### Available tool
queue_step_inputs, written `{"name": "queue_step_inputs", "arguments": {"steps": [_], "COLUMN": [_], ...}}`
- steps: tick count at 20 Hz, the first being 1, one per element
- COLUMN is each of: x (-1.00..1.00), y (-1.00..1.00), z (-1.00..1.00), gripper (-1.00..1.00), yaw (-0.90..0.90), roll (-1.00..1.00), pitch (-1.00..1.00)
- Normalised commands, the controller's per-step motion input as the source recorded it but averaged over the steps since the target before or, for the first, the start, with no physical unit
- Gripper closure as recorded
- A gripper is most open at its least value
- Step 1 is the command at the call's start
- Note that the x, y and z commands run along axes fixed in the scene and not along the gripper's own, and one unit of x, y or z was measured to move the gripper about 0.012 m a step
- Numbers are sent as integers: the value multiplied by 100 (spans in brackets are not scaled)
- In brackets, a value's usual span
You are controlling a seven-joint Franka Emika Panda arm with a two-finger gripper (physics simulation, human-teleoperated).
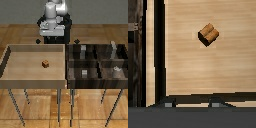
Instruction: Place the loaf of bread into the appropriate compartment.
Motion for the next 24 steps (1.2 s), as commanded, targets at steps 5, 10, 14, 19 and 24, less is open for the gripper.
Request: {"name": "queue_step_inputs", "arguments": {"steps": [5, 10, 14, 19, 24], "x": [0, 0, 38, 100, 20], "y": [-20, -80, -50, 0, 65], "z": [0, 0, 0, 0, 0], "gripper": [-100, -100, -100, -100, -100], "yaw": [0, 0, 0, 0, 0], "roll": [0, 0, 0, 0, 0], "pitch": [0, 0, 0, 0, 0]}}
